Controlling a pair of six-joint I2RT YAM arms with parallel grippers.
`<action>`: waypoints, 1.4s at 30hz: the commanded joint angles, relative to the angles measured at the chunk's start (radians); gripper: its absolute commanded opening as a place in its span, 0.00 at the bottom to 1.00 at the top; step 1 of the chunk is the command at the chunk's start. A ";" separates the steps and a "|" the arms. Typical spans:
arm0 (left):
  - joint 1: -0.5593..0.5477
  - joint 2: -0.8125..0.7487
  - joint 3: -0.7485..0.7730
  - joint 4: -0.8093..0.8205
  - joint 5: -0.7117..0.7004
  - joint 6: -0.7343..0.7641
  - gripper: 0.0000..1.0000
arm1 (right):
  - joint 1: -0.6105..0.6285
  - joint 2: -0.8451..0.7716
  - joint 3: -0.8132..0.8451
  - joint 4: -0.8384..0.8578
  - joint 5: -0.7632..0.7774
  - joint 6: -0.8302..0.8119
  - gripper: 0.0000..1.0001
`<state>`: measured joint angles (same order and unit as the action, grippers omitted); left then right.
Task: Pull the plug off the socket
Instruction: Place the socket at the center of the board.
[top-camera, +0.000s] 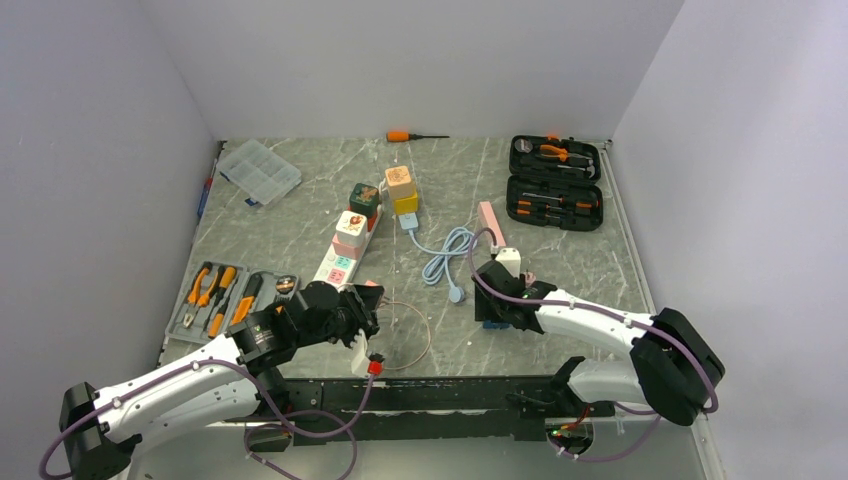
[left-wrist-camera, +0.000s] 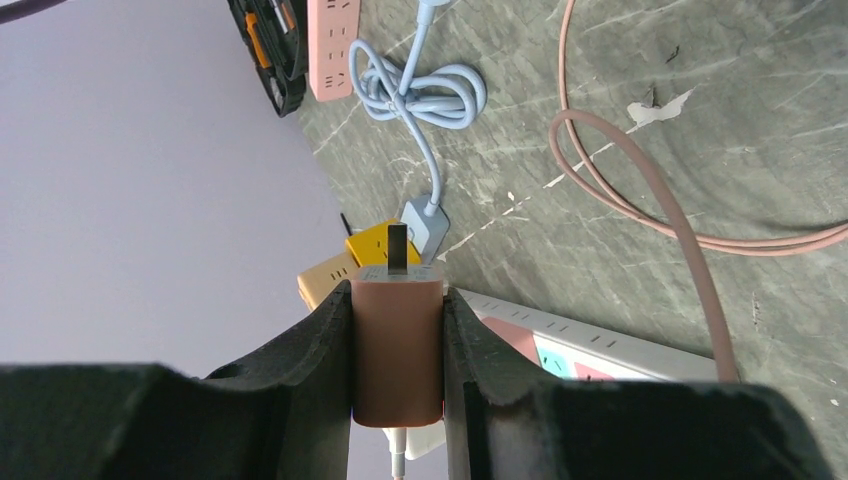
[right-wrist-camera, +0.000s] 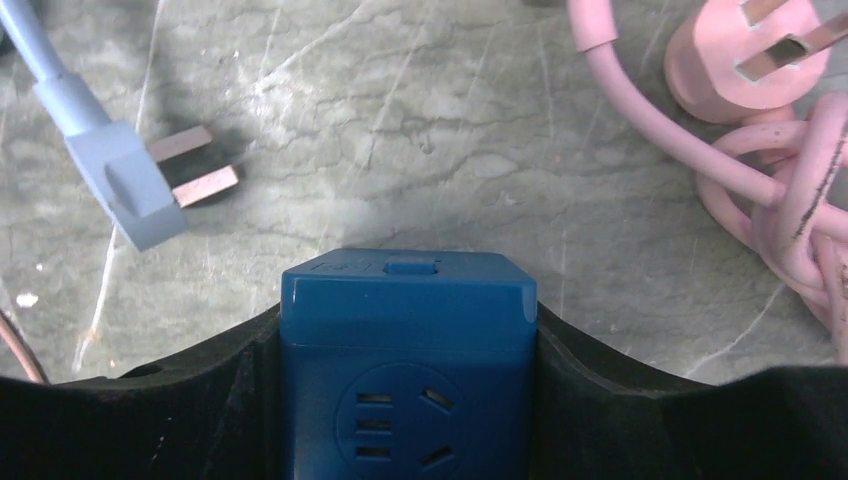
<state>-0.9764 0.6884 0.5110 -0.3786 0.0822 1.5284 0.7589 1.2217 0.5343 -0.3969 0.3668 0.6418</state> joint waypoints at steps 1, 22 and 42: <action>0.005 -0.014 0.009 0.055 0.019 0.008 0.00 | -0.001 -0.012 0.008 0.043 0.119 0.095 0.04; 0.014 -0.004 0.029 0.053 0.046 -0.048 0.01 | 0.221 -0.272 0.081 0.210 0.022 -0.216 0.51; 0.015 0.044 0.059 0.015 0.057 -0.010 0.04 | 0.334 0.242 0.139 0.447 -0.188 -0.304 0.42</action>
<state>-0.9653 0.7296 0.5175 -0.3733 0.1192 1.5051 1.0660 1.4380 0.6331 -0.0177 0.1379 0.3576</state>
